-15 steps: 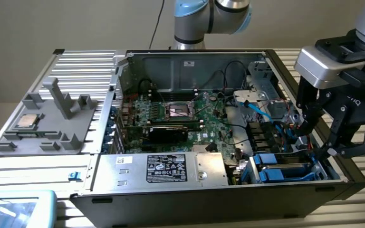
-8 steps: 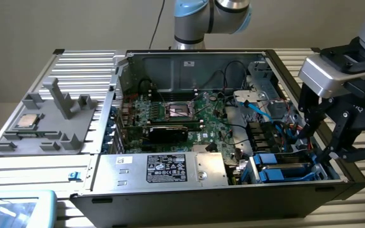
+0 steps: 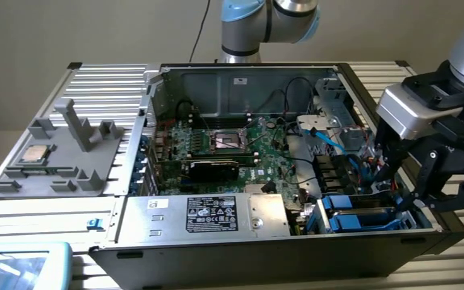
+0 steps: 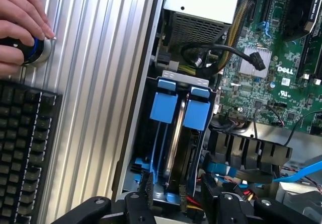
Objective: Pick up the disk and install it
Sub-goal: 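Insert the first disk wire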
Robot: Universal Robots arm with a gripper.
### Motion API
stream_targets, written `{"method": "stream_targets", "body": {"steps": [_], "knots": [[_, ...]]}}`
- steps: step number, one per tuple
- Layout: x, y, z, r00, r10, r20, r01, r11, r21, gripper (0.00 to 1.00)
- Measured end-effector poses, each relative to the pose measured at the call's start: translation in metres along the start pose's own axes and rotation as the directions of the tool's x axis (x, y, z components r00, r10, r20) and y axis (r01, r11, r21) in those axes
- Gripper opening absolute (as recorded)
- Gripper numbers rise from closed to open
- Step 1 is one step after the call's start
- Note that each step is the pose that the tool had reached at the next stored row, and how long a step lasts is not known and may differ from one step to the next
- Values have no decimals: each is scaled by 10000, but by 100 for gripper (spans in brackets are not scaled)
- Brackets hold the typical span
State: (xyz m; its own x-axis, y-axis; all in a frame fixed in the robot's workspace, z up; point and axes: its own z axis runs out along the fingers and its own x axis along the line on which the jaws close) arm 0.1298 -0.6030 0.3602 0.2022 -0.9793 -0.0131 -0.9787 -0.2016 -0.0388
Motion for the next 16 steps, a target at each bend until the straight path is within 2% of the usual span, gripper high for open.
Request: {"method": "stream_targets", "body": {"steps": [3, 10, 14, 15, 16], "knots": [[1, 1, 38, 9999, -91, 59, 91, 10000, 1, 51], [2, 4, 117, 9993, -320, 170, 320, 9995, -42, 51], [4, 0, 149, 9988, -418, 240, 421, 9990, -118, 48], [5, -4, 156, 9987, -443, 265, 447, 9989, -147, 41], [6, -12, 163, 9985, -469, 293, 474, 9987, -183, 41]]}}
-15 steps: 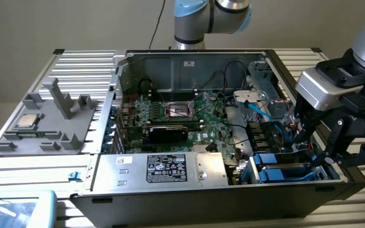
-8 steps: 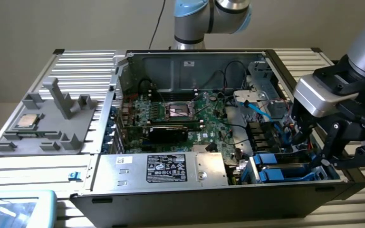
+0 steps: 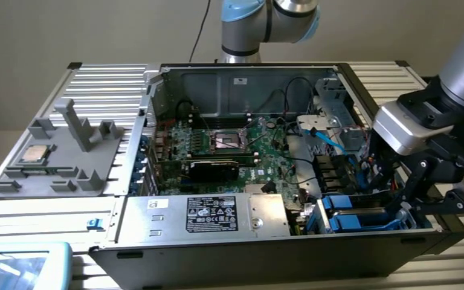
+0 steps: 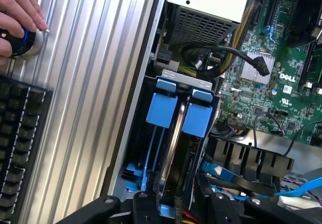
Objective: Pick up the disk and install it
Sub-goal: 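Insert the first disk wire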
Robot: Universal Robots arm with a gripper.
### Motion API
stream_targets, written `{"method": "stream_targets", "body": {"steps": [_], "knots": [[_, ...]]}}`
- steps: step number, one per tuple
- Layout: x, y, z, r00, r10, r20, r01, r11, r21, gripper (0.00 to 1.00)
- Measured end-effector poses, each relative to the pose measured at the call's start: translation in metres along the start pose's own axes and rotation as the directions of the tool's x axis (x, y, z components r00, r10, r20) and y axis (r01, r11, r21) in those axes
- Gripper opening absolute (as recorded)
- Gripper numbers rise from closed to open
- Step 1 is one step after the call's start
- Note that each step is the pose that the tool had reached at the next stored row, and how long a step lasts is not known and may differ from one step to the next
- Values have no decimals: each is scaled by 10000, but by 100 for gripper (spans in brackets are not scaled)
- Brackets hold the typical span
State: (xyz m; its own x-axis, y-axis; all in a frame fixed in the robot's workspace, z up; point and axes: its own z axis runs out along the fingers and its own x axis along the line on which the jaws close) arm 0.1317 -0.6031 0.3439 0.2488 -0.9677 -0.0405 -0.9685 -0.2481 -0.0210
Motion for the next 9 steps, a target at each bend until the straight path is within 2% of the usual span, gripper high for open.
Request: {"method": "stream_targets", "body": {"steps": [2, 5, 9], "knots": [[4, -12, 11, 10000, -43, 49, 43, 10000, -66, 41], [8, -27, 22, 9998, -107, 170, 110, 9998, -158, 41], [15, -51, 41, 9992, -219, 336, 225, 9996, -174, 41]]}}
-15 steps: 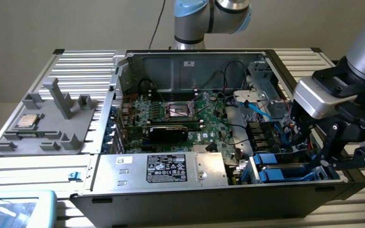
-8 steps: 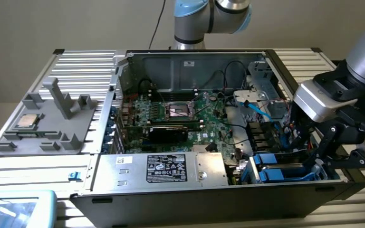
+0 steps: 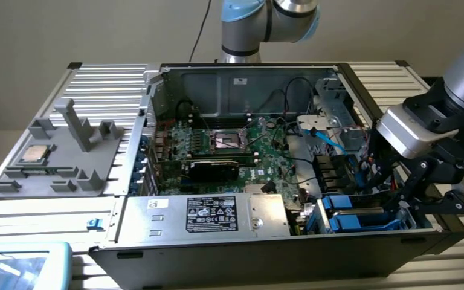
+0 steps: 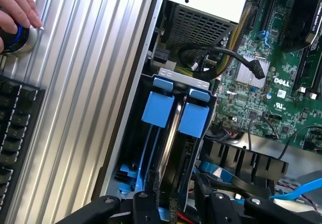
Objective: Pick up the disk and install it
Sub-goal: 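Insert the first disk wire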
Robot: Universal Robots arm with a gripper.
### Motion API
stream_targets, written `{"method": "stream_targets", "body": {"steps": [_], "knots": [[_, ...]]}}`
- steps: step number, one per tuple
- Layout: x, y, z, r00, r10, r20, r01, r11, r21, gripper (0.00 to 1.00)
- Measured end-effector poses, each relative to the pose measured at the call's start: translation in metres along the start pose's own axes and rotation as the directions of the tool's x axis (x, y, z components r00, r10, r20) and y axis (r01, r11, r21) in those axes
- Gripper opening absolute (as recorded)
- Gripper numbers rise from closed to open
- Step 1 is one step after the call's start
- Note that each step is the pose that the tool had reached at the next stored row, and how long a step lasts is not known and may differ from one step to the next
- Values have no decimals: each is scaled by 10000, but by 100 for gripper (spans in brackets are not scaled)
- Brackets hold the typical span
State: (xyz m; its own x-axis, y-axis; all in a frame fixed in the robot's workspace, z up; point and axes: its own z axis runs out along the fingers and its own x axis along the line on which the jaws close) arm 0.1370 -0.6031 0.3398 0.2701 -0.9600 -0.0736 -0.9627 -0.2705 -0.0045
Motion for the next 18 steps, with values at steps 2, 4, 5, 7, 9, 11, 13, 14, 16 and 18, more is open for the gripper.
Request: {"method": "stream_targets", "body": {"steps": [2, 4, 5, 7, 9, 11, 13, 14, 16, 18], "knots": [[2, -6, 6, 10000, -42, 90, 42, 10000, -35, 41], [4, -11, 11, 9999, -70, 158, 71, 9999, -104, 41], [4, -12, 13, 9998, -80, 183, 82, 9999, -139, 41], [5, -14, 16, 9997, -88, 227, 93, 9997, -212, 41], [8, -17, 17, 9996, -88, 268, 96, 9996, -276, 32], [14, -19, 17, 9995, -87, 303, 97, 9995, -310, 26], [20, -20, 16, 9994, -83, 328, 94, 9994, -344, 16], [20, -20, 16, 9994, -82, 329, 94, 9994, -347, 16], [20, -20, 16, 9994, -82, 330, 94, 9994, -347, 16], [21, -21, 16, 9994, -83, 330, 94, 9994, -348, 16]]}}
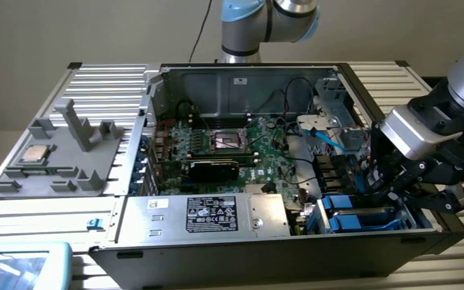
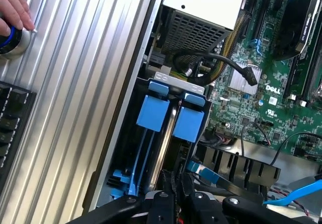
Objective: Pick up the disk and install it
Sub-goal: 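Insert the first disk wire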
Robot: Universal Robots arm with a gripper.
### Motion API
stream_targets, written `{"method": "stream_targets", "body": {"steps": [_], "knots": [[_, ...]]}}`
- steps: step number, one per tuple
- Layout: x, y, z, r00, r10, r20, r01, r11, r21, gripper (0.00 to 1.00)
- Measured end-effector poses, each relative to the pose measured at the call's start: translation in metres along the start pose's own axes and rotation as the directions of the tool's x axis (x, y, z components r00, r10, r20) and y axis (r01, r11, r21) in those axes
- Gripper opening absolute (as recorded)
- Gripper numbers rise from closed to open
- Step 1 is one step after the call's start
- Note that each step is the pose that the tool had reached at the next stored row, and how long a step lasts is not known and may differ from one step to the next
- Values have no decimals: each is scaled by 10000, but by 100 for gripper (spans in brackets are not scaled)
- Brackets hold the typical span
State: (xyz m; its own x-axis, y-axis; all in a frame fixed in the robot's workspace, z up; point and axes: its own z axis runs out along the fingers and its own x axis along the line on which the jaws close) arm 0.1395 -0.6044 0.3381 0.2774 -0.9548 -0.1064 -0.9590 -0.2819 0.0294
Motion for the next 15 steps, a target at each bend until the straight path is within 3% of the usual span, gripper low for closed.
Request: {"method": "stream_targets", "body": {"steps": [5, 8, 10, 15], "knots": [[-2, -1, -25, 10000, 1, -12, -1, 10000, -21, 16], [-14, 0, -96, 10000, -4, -87, 4, 10000, -46, 16], [-36, -4, -125, 9997, 3, -243, -5, 10000, -98, 16], [-104, -23, -140, 9966, 34, -824, -64, 9993, -363, 16]]}}
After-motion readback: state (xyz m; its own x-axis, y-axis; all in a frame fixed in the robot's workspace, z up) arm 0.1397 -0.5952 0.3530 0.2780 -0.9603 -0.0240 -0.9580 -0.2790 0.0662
